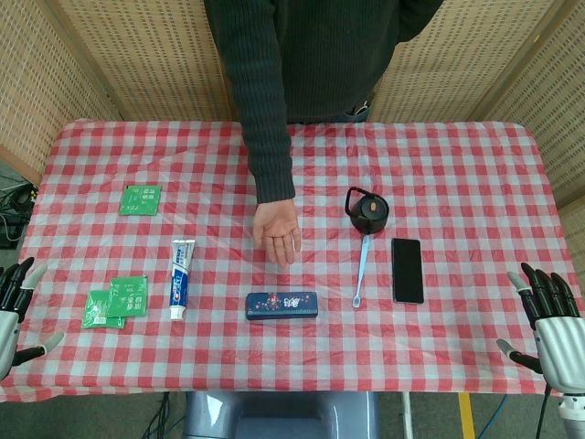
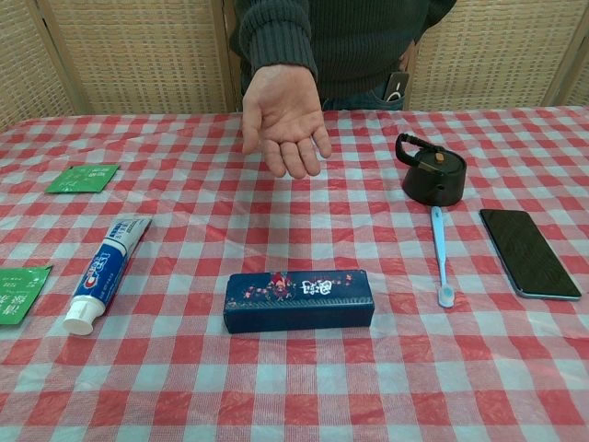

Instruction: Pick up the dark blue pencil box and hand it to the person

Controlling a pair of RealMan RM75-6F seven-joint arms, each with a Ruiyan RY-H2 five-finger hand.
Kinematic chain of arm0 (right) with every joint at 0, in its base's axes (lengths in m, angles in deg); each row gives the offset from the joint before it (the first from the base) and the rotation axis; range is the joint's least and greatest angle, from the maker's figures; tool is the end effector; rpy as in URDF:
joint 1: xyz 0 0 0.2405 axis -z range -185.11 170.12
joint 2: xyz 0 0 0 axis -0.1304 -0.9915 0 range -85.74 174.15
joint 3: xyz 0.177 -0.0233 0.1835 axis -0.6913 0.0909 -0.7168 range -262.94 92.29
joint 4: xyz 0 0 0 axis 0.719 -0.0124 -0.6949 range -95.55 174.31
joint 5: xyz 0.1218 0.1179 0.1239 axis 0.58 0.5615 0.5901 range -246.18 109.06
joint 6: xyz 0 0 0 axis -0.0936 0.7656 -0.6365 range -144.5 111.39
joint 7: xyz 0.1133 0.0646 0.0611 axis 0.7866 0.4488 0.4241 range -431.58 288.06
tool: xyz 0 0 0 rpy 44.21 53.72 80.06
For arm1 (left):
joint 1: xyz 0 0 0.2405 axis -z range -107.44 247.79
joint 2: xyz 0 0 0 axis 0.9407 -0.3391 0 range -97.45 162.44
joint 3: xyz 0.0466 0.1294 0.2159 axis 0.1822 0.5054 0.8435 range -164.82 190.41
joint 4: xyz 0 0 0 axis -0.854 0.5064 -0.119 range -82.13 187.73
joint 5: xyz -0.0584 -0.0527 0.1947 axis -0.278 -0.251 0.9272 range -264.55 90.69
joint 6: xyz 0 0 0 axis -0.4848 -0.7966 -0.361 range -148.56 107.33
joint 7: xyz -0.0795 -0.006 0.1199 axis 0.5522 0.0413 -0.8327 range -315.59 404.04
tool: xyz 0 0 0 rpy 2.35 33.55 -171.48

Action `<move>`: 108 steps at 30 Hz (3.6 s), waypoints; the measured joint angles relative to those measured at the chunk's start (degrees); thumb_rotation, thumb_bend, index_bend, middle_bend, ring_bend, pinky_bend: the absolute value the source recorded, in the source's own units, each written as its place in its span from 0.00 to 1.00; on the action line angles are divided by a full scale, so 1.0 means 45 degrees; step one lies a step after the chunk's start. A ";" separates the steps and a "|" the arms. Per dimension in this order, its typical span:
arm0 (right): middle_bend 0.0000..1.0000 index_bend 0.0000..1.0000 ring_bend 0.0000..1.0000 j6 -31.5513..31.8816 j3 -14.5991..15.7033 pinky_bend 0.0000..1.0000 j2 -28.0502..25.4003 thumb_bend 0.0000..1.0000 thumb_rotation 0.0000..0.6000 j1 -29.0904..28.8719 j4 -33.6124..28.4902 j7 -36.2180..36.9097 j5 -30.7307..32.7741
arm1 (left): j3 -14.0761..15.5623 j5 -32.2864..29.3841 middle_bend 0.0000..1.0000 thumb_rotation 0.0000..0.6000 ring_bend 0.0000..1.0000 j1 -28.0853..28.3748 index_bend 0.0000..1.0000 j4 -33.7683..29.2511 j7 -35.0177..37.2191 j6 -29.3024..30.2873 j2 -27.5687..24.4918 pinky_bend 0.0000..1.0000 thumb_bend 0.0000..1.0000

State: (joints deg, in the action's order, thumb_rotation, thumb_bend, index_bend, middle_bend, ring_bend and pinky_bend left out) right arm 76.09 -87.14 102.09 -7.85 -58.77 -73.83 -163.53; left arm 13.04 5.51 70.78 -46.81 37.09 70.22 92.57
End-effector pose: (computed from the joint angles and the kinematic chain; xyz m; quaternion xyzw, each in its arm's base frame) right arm -0.2846 -0.1513 0.1897 0.6110 -0.3314 0.4166 0.5859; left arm -0.2870 0.1461 0.1705 -0.6153 -0.3519 -0.3823 0.5928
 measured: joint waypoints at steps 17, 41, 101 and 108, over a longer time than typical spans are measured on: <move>0.00 0.00 0.00 -0.0281 -0.0152 0.00 -0.0104 0.00 1.00 -0.0132 -0.0052 0.0334 0.0423 | -0.0147 0.0085 0.00 1.00 0.00 0.2527 0.00 0.0072 -0.0501 -0.4341 0.1253 0.00 0.00; 0.00 0.00 0.00 -0.0821 -0.0378 0.00 -0.0184 0.00 1.00 -0.0337 0.0172 0.0821 0.1221 | -0.2608 -0.6785 0.07 1.00 0.14 0.8775 0.13 0.1621 -0.5079 -1.0024 0.7950 0.21 0.00; 0.00 0.00 0.00 -0.1033 -0.0424 0.00 -0.0278 0.00 1.00 -0.0442 0.0174 0.1164 0.1457 | -0.3953 -0.7020 0.47 1.00 0.51 1.0942 0.53 0.0326 -0.8514 -0.5592 0.7345 0.55 0.08; 0.00 0.00 0.00 -0.0969 -0.0425 0.00 -0.0354 0.00 1.00 -0.0411 0.0166 0.1295 0.1432 | -0.3946 -0.8412 0.00 1.00 0.01 1.1102 0.00 0.0011 -0.9257 -0.5425 0.7430 0.10 0.00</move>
State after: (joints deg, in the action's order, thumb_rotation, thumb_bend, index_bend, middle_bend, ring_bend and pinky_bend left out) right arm 71.73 -89.06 100.50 -9.70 -58.03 -68.00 -157.09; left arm -4.72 -32.35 120.74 -46.77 -4.56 45.81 126.00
